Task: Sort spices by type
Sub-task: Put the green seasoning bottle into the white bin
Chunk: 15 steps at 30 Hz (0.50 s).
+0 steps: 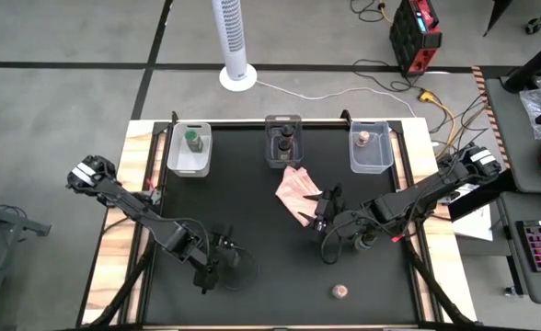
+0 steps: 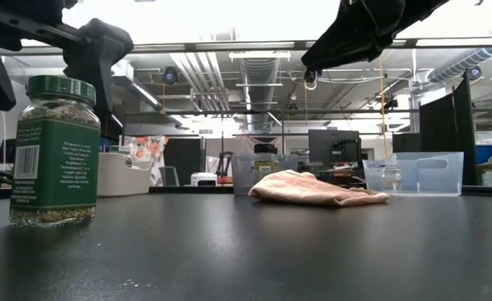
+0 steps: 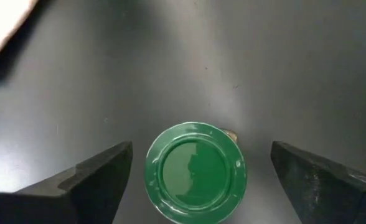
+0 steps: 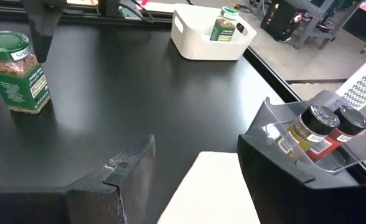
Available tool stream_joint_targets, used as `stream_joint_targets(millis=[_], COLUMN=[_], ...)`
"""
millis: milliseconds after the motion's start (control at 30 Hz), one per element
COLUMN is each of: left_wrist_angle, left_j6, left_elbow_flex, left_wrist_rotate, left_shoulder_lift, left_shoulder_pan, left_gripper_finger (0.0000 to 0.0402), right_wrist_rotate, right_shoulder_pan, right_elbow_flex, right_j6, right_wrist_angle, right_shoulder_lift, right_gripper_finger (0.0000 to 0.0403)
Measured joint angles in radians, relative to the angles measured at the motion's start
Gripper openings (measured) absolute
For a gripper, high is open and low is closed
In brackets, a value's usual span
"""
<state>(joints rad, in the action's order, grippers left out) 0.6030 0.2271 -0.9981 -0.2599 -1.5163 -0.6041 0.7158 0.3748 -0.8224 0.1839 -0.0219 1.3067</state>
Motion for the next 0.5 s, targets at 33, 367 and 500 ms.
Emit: stream_joint_targets(millis=[33,367,500], left_wrist_angle=[0.000,0.006,0.018], left_j6=[0.000,-0.001,-0.001], left_elbow_flex=[0.000,0.007,0.007], left_wrist_rotate=[0.000,0.000,0.000], left_shoulder_lift=[-0.001,0.000,0.000], left_shoulder_pan=[0.000,0.000,0.000], left_gripper_finger=[0.0366,0.0325,0.0279], right_wrist_rotate=[0.000,0.000,0.000], right_shoulder_pan=[0.000,0.000,0.000], right_elbow_flex=[0.000,0.002,0.002], right_j6=[0.000,0.000,0.000], right_wrist_angle=[0.000,0.000,0.001], right_shoulder_lift=[0.000,0.000,0.000], right_gripper_finger=[0.0219,0.0219,0.0219])
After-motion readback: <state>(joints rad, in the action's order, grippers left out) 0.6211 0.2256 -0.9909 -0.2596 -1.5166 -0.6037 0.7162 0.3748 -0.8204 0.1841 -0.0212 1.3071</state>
